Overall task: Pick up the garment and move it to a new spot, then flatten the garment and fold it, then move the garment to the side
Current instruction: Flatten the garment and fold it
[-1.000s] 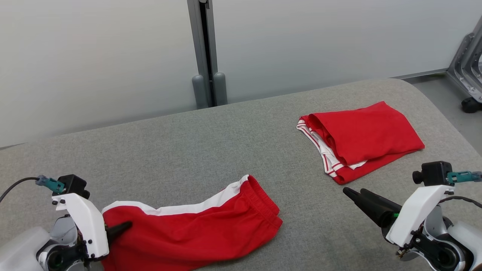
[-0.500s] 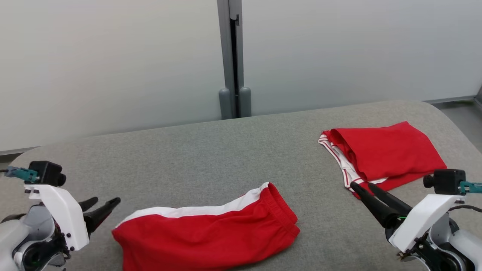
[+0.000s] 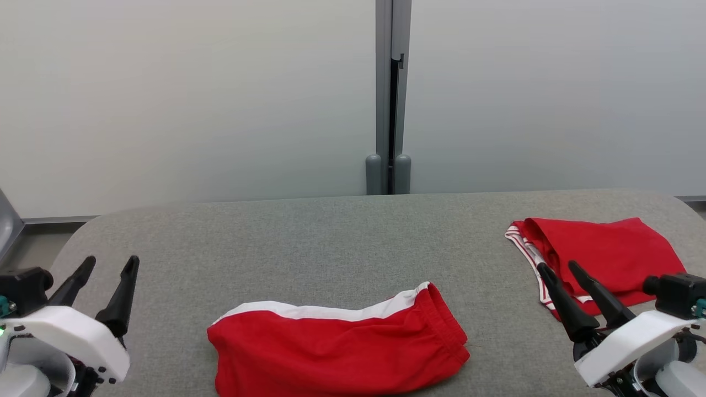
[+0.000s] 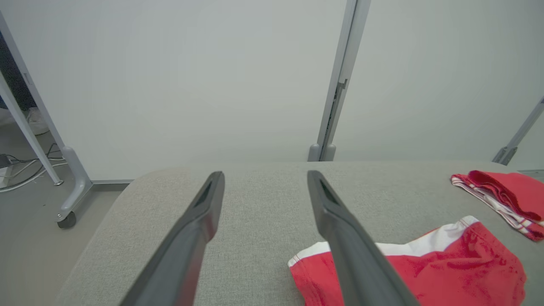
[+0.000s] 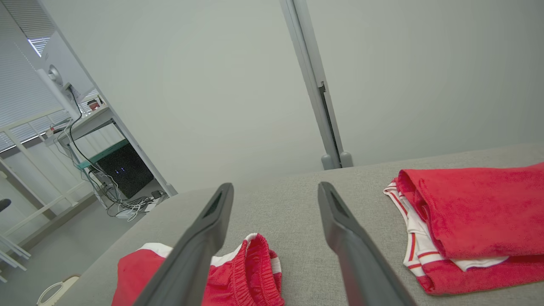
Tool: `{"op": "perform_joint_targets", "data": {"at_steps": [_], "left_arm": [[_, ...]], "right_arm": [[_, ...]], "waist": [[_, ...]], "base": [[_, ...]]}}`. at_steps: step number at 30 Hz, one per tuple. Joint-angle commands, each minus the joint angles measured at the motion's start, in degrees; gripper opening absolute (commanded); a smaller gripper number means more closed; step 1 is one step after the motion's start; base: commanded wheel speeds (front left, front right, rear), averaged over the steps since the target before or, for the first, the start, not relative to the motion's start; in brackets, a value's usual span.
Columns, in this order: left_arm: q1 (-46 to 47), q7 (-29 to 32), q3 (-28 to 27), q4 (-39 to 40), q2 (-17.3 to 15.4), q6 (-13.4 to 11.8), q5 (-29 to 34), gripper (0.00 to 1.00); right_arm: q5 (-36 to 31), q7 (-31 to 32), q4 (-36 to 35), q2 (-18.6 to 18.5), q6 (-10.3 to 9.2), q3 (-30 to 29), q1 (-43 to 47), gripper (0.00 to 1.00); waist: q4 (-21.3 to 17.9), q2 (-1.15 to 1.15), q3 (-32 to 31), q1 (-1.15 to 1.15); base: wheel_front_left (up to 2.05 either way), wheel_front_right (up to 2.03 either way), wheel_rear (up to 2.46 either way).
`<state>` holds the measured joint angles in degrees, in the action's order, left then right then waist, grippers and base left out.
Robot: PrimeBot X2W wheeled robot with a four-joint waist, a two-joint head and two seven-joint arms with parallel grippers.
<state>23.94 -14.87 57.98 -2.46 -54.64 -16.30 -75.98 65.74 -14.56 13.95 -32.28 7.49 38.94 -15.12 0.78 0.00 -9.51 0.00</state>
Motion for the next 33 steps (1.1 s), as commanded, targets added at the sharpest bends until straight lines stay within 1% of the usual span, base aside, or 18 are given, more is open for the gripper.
{"op": "perform_joint_targets", "data": {"at_steps": [1, 2, 4, 6, 7, 9, 10, 11, 14, 17, 19, 20, 26, 31, 33], "left_arm": [[-1.77, -0.29, -3.55, 1.58, 1.28, -1.79, 2.15, 1.0], [-4.23, -0.29, -6.61, 2.74, 2.4, -3.04, 3.77, 1.0], [-9.54, -0.29, -13.61, 5.19, 5.42, -5.4, 7.99, 1.0], [-15.07, -0.25, -19.64, 7.11, 8.06, -7.08, 13.32, 1.0], [-17.51, -0.27, -23.31, 8.03, 9.91, -7.95, 16.38, 1.0], [-22.72, -0.26, -27.63, 9.03, 12.92, -8.69, 22.61, 1.0], [-24.92, -0.26, -29.14, 9.45, 14.56, -8.59, 25.28, 1.0], [-28.63, -0.26, -32.1, 9.56, 17.67, -7.89, 29.2, 1.0], [-33.24, -0.28, -35.43, 9.1, 21.79, -6.08, 32.98, 1.0], [-35.96, -0.28, -38.59, 9.48, 25.26, -4.29, 37.29, 1.0], [-37.66, -0.27, -39.61, 9.0, 27.11, -2.88, 39.49, 1.0], [-37.66, -0.27, -39.61, 9.0, 27.11, -2.88, 39.49, 1.0], [-38.99, -0.28, -41.57, 6.75, 29.79, 0.8, 42.79, 1.0], [-39.22, -0.28, -42.4, 5.35, 31.01, 2.78, 43.81, 1.0], [-39.24, -0.28, -42.65, 4.88, 31.23, 3.21, 44.16, 1.0]], "right_arm": [[-3.18, -0.5, 0.44, 0.3, 0.01, -1.23, 1.17, 1.0], [-5.51, -0.67, 0.76, 0.99, 0.01, -2.48, 2.09, 1.0], [-9.88, -0.7, -0.02, 3.58, 0.01, -6.88, 3.9, 1.0], [-15.07, -0.68, -0.81, 5.9, 0.01, -10.88, 6.21, 1.0], [-17.42, -0.69, -1.4, 7.28, 0.01, -13.11, 7.4, 1.0], [-21.86, -0.67, -1.89, 9.59, 0.01, -16.68, 9.82, 1.0], [-23.97, -0.65, -2.29, 10.74, 0.01, -17.85, 10.96, 1.0], [-27.7, -0.66, -3.23, 13.03, 0.01, -20.88, 12.84, 1.0], [-31.59, -0.66, -3.87, 15.64, 0.01, -22.95, 15.75, 1.0], [-34.0, -0.67, -3.92, 16.3, 0.01, -22.46, 16.98, 1.0], [-34.83, -0.67, -3.61, 16.43, 0.01, -22.04, 17.39, 1.0], [-34.83, -0.67, -3.61, 16.43, 0.01, -22.04, 17.39, 1.0], [-35.01, -0.51, -3.27, 16.01, 0.01, -21.04, 16.61, 1.0], [-34.55, -0.04, -2.87, 15.57, 0.01, -20.6, 16.09, 1.0], [-34.41, 0.39, -2.64, 15.43, 0.01, -20.27, 15.9, 1.0]], "waist": [[0.48, 0.0, -0.15, 0.0], [0.68, 0.0, -0.24, 0.0], [0.83, 0.0, -0.24, 0.0], [0.76, 0.0, -0.2, 0.0], [0.77, 0.0, -0.19, 0.0], [0.8, 0.0, -0.27, 0.0], [0.82, 0.0, -0.35, 0.0], [0.82, 0.0, -0.53, 0.0], [0.63, 0.0, -0.9, 0.0], [0.37, 0.0, -1.03, 0.0], [0.28, 0.0, -1.13, 0.0], [0.28, 0.0, -1.13, 0.0], [0.25, 0.0, -1.53, 0.0], [0.32, 0.0, -1.77, 0.0], [0.34, 0.0, -1.84, 0.0]], "base": [[0.0, 0.0, 0.0], [0.0, 0.0, 0.0], [0.0, 0.0, 0.0], [0.0, 0.0, 0.0], [0.0, 0.0, 0.0], [0.0, 0.0, 0.0], [0.0, 0.0, 0.0], [0.0, 0.0, 0.0], [0.0, 0.0, 0.0], [0.0, 0.0, 0.0], [0.0, 0.0, 0.0], [0.0, 0.0, 0.0], [0.0, 0.0, 0.0], [0.0, 0.0, 0.0], [0.0, 0.0, 0.0]]}}
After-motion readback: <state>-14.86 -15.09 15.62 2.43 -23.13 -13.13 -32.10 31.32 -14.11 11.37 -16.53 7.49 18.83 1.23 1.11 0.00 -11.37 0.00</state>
